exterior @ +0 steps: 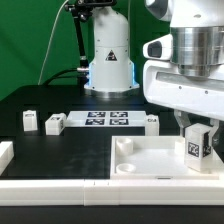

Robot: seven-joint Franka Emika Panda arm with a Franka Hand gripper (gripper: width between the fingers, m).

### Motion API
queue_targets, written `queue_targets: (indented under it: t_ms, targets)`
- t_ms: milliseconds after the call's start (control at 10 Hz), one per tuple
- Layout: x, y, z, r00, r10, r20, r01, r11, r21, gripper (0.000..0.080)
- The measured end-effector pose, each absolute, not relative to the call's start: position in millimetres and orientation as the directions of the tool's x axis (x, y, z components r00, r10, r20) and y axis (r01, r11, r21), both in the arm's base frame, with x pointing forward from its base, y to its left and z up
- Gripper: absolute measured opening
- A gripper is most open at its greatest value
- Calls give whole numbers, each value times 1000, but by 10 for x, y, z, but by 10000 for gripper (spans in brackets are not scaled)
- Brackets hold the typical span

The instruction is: Assemble one leg

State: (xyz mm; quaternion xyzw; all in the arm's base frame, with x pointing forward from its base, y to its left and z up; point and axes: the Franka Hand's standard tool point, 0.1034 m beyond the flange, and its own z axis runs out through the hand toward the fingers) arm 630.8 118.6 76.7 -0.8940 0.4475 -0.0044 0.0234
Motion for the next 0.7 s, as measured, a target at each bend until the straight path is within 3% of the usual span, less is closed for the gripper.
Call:
queue_targets:
  t_ms: [200,300,400,700]
  targets:
    - [6307,1190,767,659,-752,-10,-752,-658,-47,291]
    - [6303,1203,764,664,-748,-10,-747,-663,-46,491]
    - [6301,1216,764,681,-732,-9,-731,-680,-46,601]
    - [6305,1253,775,884,-468,10,-467,-883,-45,639]
